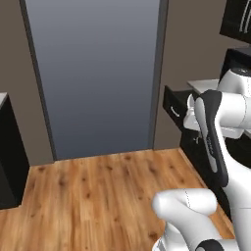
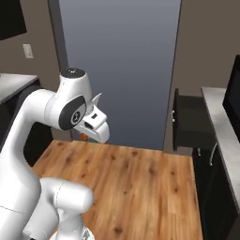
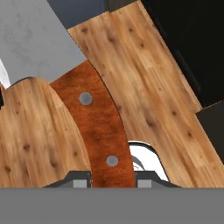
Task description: Pick up the metallic utensils from the counter and place them in the open drawer. Make sure not to pick up any wooden utensils.
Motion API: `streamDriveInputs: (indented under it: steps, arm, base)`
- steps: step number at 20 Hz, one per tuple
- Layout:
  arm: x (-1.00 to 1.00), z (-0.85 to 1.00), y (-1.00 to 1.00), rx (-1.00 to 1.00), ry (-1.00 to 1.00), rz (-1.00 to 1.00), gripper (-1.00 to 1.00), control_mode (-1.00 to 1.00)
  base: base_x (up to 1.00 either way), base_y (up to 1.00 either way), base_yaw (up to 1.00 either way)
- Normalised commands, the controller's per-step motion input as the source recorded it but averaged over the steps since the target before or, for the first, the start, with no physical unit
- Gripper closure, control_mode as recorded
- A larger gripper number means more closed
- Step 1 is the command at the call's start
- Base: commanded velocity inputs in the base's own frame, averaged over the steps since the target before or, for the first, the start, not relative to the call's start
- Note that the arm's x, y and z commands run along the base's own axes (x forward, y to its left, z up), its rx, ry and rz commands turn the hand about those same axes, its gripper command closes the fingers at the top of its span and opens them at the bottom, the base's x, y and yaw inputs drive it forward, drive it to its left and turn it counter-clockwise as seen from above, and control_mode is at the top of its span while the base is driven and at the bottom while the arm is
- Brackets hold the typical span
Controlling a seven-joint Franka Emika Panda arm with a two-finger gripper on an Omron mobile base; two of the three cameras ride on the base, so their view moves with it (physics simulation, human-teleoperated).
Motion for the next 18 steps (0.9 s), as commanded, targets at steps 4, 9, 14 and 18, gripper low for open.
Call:
streamDriveInputs:
  steps: [4,9,14,18]
  arm:
    - [0.0,0.0,0.0,0.0,0.0,0.0,1.0,1.0]
    - [0.0,0.0,0.0,0.0,0.0,0.0,1.0,1.0]
    - [0.0,0.0,0.0,0.0,0.0,0.0,1.0,1.0]
    - [0.0,0.0,0.0,0.0,0.0,0.0,1.0,1.0]
  base:
    - [1.0,-0.36,-0.06]
    - [0.91,-0.42,-0.05]
    - [0.7,-0.69,0.02]
    - [0.23,-0.93,0.07]
